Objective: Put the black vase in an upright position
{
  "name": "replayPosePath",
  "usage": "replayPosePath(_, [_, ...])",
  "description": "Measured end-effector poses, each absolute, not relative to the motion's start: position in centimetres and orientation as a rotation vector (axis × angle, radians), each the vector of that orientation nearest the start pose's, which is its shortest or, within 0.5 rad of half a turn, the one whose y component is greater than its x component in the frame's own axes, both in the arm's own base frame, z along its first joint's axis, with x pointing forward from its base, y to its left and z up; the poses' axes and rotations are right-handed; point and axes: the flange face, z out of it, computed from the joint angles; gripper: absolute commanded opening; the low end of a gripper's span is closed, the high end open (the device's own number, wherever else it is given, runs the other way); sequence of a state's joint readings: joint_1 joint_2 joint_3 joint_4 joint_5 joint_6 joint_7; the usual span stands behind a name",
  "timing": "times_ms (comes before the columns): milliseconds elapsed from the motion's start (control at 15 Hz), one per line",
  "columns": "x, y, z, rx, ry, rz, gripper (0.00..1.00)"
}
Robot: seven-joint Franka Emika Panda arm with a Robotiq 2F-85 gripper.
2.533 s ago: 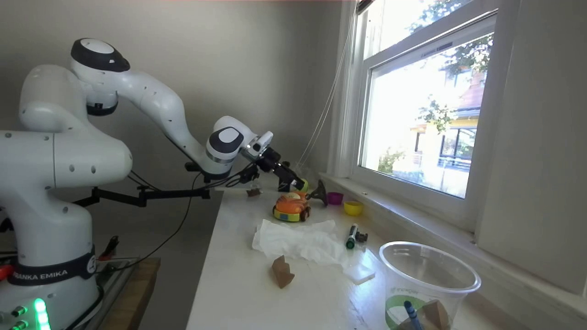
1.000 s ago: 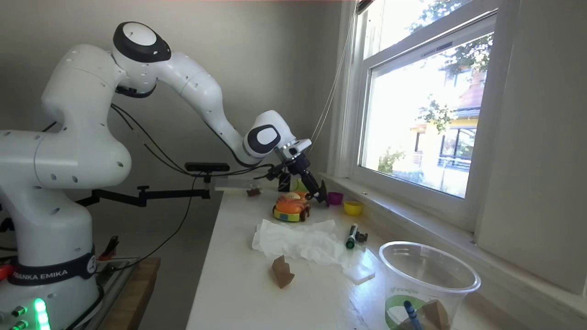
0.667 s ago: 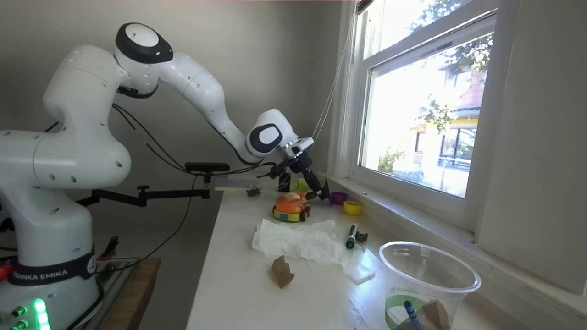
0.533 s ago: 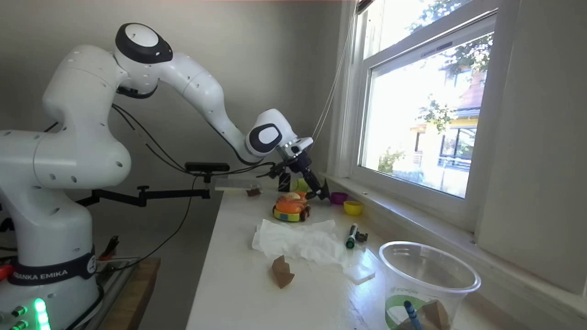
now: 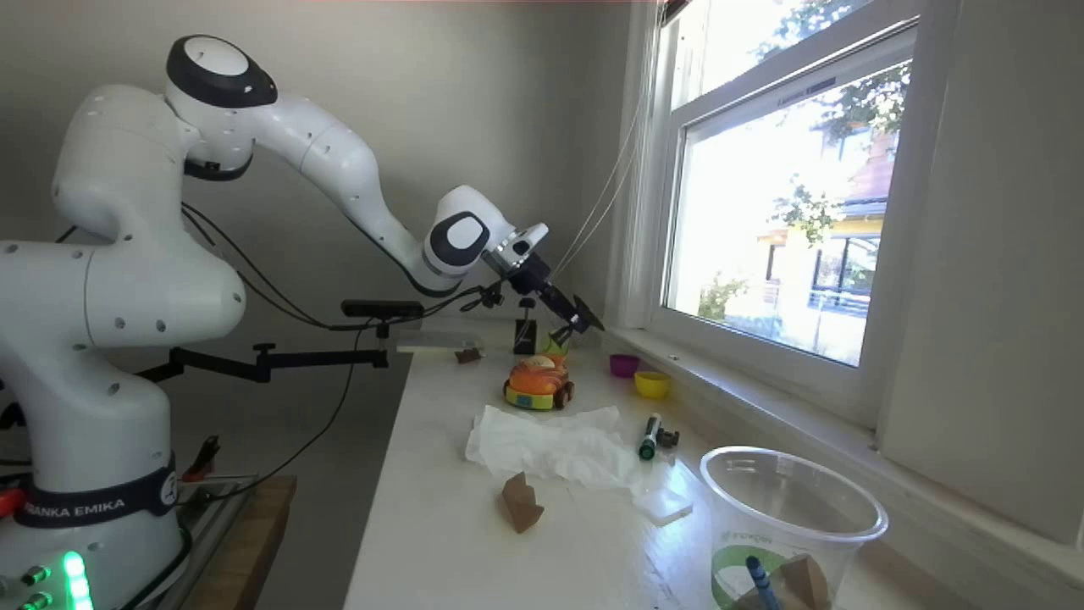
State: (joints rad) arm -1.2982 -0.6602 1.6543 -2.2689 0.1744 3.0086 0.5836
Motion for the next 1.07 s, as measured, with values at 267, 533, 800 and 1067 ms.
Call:
replayPosePath(267, [48.8,24.6,40.7,-2.942,0.013,-1.567,0.12])
replayPosePath(533, [46.5,22.8,38.9,-2.892,-0.086,-1.735,0.12])
replayPosePath(800, [44.8,20.9,36.5,-2.875,-0.058,-1.843,0.12])
replayPosePath(1067, [43.9,20.7,34.5,-2.889,-0.004,-1.876,0.12])
